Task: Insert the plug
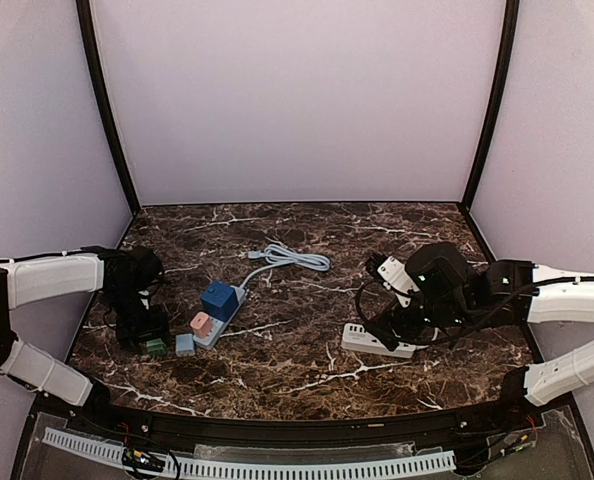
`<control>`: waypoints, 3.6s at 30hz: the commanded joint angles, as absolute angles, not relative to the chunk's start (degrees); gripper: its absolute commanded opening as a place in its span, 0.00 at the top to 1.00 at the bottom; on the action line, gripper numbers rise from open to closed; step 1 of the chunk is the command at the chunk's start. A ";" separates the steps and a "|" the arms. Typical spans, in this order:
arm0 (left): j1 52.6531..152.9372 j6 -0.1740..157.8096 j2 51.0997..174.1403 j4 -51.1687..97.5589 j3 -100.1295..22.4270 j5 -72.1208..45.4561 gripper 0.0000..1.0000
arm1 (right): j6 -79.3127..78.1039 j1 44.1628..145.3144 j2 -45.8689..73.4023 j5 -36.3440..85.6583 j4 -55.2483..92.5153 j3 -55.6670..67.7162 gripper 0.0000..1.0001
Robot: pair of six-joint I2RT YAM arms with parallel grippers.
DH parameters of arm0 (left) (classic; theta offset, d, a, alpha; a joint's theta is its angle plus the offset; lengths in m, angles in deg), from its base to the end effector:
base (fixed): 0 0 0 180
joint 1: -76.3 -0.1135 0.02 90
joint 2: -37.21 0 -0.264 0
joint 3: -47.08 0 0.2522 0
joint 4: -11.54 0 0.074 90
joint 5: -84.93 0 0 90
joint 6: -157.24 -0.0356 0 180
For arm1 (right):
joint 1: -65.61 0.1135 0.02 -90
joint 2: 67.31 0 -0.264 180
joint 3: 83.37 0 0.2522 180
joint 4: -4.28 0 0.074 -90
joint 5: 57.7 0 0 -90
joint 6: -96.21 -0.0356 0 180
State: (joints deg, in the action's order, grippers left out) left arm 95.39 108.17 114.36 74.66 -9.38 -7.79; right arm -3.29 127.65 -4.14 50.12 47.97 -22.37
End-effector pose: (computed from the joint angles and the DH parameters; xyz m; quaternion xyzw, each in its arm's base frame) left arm 0.1970 -0.0700 0.1729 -0.1879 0.9804 -0.0475 0.0349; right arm 0.1165 0.1963 0.2621 -0.3530 0.8467 0.1005 0.3851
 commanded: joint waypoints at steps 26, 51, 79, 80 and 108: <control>99.48 109.91 110.94 67.84 -3.25 -1.27 0.60 | -4.14 127.29 -4.34 50.14 47.30 -21.03 0.01; 103.34 98.89 95.55 81.69 -23.71 0.54 0.99 | -8.63 127.25 -4.18 47.05 48.84 -14.10 0.01; 128.18 77.27 112.16 62.02 -43.75 -4.63 0.99 | -20.24 108.82 3.66 8.31 65.46 8.77 0.01; 129.10 76.54 112.87 61.90 -44.94 -4.83 0.99 | -20.75 108.35 3.70 7.23 65.45 9.20 0.01; 142.48 69.09 133.66 57.98 -62.73 -8.24 0.99 | -32.54 106.82 9.21 -4.60 67.47 12.43 0.11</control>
